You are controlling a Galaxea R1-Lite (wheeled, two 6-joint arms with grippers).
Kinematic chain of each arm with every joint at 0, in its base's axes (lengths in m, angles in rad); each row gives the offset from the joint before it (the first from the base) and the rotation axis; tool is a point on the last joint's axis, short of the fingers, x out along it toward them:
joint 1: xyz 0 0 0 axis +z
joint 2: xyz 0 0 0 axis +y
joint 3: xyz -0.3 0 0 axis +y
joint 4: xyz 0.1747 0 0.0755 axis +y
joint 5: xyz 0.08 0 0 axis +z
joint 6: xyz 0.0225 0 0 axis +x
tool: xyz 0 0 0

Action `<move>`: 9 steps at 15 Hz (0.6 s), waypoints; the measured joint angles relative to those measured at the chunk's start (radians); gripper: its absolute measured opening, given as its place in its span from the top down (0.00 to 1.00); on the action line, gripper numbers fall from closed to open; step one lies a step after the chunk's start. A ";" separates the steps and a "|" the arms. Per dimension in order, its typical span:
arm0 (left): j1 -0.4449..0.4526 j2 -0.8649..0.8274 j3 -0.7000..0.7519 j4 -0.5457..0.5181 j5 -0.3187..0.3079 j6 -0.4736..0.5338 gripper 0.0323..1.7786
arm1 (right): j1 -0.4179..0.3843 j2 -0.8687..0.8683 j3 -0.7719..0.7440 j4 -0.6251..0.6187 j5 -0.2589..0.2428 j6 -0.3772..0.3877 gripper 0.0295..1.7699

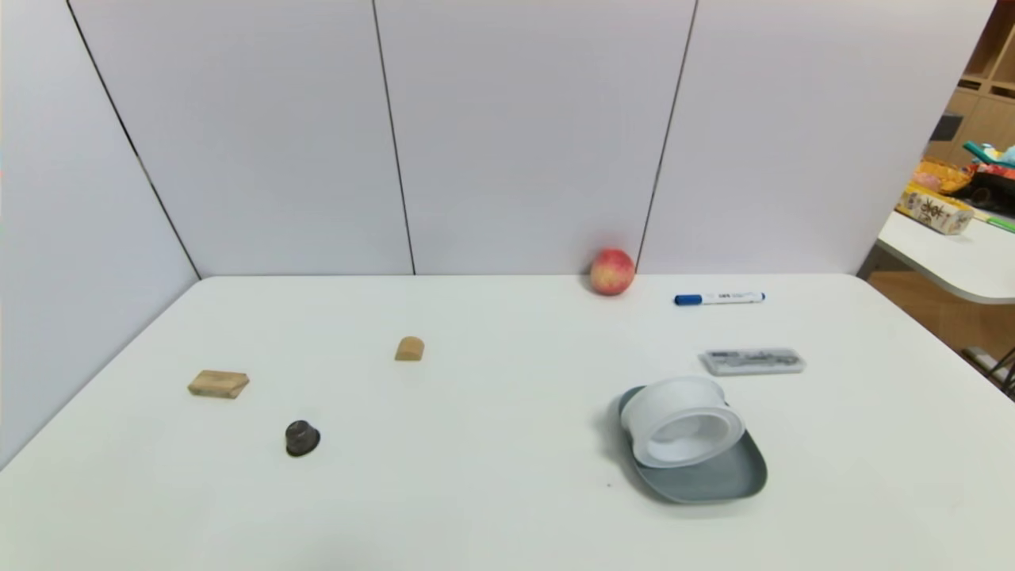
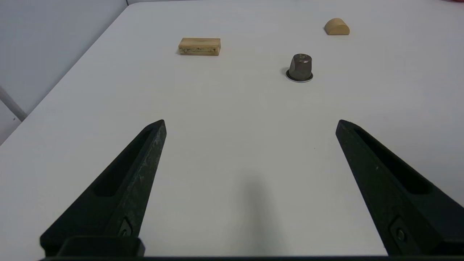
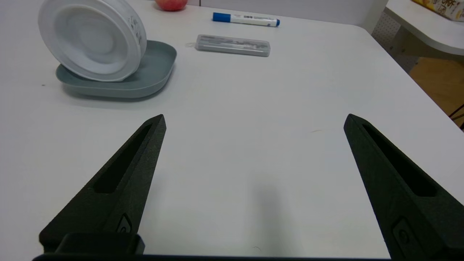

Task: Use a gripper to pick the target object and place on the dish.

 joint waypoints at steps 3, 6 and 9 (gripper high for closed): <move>0.000 0.000 0.000 0.000 0.000 0.000 0.05 | 0.000 0.000 0.000 0.000 0.000 0.001 0.04; 0.000 0.000 0.000 0.000 0.000 0.000 0.05 | 0.000 0.000 0.000 0.000 0.000 -0.001 0.04; 0.000 0.000 0.000 0.000 0.000 0.000 0.05 | 0.000 0.000 0.000 0.001 0.002 -0.012 0.04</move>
